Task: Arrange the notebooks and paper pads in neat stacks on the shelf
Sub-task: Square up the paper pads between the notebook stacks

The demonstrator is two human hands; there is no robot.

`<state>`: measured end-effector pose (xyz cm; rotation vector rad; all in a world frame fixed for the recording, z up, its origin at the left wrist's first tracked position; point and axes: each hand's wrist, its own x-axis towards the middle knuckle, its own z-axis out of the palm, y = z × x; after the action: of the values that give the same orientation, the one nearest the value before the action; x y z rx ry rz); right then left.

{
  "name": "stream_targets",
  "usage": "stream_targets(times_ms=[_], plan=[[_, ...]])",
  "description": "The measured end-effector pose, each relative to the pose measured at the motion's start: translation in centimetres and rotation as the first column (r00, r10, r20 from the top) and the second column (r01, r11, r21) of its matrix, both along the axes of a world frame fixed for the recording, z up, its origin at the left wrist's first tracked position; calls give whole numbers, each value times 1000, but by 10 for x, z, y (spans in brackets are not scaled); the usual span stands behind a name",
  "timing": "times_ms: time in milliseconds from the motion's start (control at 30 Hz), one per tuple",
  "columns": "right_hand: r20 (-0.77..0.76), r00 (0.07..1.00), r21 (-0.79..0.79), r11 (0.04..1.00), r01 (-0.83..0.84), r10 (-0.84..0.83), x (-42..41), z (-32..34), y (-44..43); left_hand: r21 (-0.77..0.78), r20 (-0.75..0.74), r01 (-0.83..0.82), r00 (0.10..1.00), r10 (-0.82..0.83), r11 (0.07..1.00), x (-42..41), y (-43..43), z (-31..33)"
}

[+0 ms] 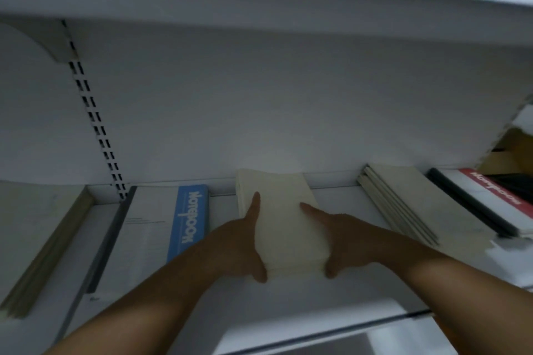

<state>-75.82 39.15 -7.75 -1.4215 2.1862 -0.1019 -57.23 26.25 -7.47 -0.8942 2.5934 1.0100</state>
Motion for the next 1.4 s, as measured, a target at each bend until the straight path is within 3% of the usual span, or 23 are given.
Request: stream_targets(times_ms=[67,167,233,300,433,500,633,700,800,900,933,1000,1167,1233,1267,1333,1400], plan=[[224,973,-41,997,69,-58,-1,-1,8,85,-44,-24,999,27,996,8,3,0],[705,698,-156,933,326,-126,3,-1,9,307,-194,-145,958,212,940,8,-1,-3],[815,552,-187,821,539,-176,5,-5,-5,491,-247,-309,848,469,815,-8,-14,-9],[852,479,-178,743,646,-212,7,-10,-21,576,-236,-432,724,648,694,-22,-25,-8],[922,354,-158,688,709,-154,2,-15,-37,600,-243,-514,613,752,613,-44,-28,0],[903,396,-178,693,699,-168,-1,-19,-40,564,-261,-535,607,751,629,-48,-24,-1],[754,594,-234,731,641,-280,-6,-37,-43,542,-275,-553,595,755,633,-52,-25,-9],[741,595,-237,708,666,-312,-8,-45,-44,504,-274,-576,600,751,644,-56,-28,-8],[810,531,-226,702,676,-250,-8,-39,-41,522,-285,-587,565,775,619,-56,-28,-7],[929,342,-135,731,669,-142,-16,-34,-38,694,-166,-575,458,873,433,-54,-29,-2],[941,317,-129,739,661,-119,-19,-33,-38,733,-129,-560,444,887,387,-54,-29,-1],[933,341,-147,749,646,-111,-24,-29,-39,775,-89,-526,455,886,349,-54,-23,6],[895,443,-204,839,505,-49,-40,-11,-30,724,-192,-551,417,888,415,-58,-10,18],[822,568,-241,884,400,-33,-41,13,-10,665,-303,-610,306,902,431,-60,-14,20],[723,691,-297,891,345,-27,-48,23,3,591,-401,-652,275,874,476,-63,-12,24],[372,928,-421,889,180,-12,-76,41,37,358,-597,-692,346,724,627,-77,13,35],[137,989,-427,898,107,-52,-119,55,73,272,-639,-514,536,552,813,-100,55,41]])
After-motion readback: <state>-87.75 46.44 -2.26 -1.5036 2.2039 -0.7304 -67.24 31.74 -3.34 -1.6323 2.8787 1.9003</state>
